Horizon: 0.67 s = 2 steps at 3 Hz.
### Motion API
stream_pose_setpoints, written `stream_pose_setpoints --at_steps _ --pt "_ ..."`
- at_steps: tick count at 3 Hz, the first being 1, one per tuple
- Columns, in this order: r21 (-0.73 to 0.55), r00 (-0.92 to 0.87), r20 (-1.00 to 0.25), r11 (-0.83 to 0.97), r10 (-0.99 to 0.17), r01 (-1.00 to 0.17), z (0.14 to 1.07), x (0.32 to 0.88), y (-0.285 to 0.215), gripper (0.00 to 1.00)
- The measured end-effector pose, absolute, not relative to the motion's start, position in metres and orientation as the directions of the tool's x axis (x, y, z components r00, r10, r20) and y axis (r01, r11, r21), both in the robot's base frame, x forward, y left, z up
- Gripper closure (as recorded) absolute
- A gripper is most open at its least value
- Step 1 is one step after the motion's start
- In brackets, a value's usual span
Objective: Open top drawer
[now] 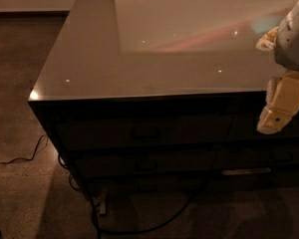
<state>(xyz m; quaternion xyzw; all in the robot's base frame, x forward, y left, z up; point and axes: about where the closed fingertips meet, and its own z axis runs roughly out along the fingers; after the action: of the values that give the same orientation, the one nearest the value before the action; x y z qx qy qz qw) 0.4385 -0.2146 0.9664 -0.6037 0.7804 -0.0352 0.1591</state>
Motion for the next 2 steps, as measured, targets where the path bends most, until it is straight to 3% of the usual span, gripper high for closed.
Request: stream_pose_setpoints --at_steps 2 --pt "-0.211 -0.219 -0.227 0.268 -0.949 -0.940 0.943 0.435 -0.211 0.00"
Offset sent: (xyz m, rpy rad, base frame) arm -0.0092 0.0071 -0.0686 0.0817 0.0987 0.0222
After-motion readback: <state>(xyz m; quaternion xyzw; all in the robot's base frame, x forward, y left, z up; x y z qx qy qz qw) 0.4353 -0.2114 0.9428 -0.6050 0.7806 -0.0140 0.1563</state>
